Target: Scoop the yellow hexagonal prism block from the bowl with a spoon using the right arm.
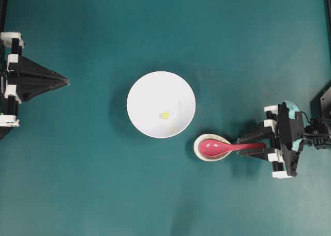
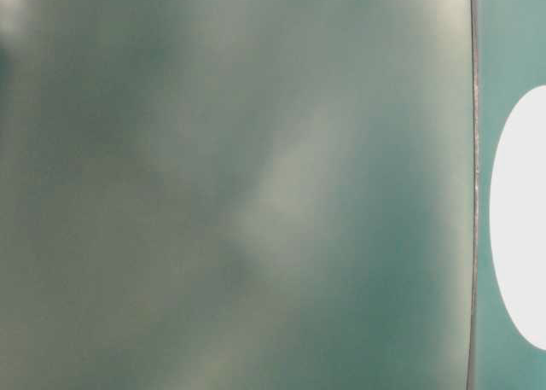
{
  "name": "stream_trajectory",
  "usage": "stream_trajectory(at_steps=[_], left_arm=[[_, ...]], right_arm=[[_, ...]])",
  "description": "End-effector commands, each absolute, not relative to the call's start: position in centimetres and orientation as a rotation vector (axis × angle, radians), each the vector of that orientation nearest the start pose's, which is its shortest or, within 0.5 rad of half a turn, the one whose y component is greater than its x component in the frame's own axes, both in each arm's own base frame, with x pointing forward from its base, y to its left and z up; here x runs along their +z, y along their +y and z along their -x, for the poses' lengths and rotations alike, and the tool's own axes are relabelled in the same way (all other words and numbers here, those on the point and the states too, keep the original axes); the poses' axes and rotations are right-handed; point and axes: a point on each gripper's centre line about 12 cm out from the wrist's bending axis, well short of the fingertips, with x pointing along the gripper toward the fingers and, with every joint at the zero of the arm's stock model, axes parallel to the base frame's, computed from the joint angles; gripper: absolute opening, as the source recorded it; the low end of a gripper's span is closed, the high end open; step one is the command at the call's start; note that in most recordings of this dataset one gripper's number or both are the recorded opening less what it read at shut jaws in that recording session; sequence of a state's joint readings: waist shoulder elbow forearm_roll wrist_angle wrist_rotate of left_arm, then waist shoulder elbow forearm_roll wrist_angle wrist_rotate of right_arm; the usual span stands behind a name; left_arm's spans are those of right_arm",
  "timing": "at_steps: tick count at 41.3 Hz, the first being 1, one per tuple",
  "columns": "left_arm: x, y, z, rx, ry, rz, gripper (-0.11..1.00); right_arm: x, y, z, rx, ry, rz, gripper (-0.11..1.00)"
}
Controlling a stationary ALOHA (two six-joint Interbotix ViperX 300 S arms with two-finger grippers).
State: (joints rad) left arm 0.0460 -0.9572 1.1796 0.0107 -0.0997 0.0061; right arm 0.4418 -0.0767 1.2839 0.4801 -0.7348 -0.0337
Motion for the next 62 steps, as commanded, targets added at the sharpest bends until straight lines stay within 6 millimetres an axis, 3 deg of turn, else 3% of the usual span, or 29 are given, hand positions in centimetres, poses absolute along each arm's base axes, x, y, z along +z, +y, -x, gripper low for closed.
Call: stream_trajectory(at_steps=[1, 5, 25, 36, 51, 62], left_arm=[[27.7, 0.9, -20.2, 0.045, 0.096, -0.016, 0.00], [27.8, 0.9, -20.2, 0.045, 0.094, -0.016, 0.00], [27.8, 0.9, -20.2, 0.045, 0.094, -0.016, 0.00], [27.7, 0.9, -20.2, 0.045, 0.099, -0.016, 0.00], [27.6, 0.9, -20.2, 0.045, 0.105, -0.016, 0.00], [27.3, 0.9, -20.1, 0.045, 0.123, -0.018, 0.00]], right_arm=[[10.0, 7.2, -23.7, 0.048, 0.475, -0.136, 0.33], [10.3, 7.3, -24.0, 0.049, 0.454, -0.139, 0.24], [16.2, 5.6, -25.9, 0.047, 0.389, -0.123, 0.24], [20.3, 3.0, -27.4, 0.025, 0.472, -0.158, 0.24], [24.4, -1.7, -30.0, -0.031, 0.650, -0.249, 0.24], [24.9, -3.0, -32.9, -0.005, 0.816, -0.272, 0.24]])
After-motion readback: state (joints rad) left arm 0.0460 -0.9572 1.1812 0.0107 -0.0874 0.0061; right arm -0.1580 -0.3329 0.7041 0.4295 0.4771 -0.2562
